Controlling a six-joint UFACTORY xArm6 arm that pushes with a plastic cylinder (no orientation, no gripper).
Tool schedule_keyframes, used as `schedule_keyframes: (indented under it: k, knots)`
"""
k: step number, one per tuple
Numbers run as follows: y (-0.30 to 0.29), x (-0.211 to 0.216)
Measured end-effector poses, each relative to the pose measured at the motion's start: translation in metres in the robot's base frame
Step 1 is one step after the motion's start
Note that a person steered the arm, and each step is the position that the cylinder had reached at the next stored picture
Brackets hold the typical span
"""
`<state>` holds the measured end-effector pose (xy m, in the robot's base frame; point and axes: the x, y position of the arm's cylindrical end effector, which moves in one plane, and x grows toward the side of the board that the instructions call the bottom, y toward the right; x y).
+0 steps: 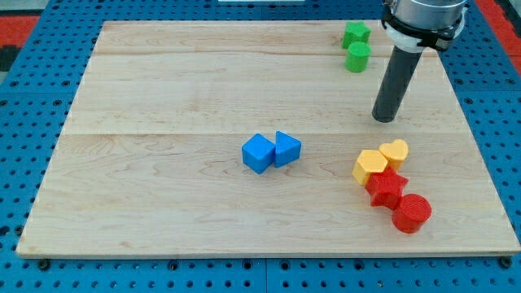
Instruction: Push green star slightly left side of the green circle
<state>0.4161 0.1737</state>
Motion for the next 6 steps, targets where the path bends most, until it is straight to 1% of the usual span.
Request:
schedule_keyframes:
  k: [3, 5, 6]
  knots:
    - [-0.002, 0.0]
    - [0.021, -0.009]
    - [0.059, -0.021]
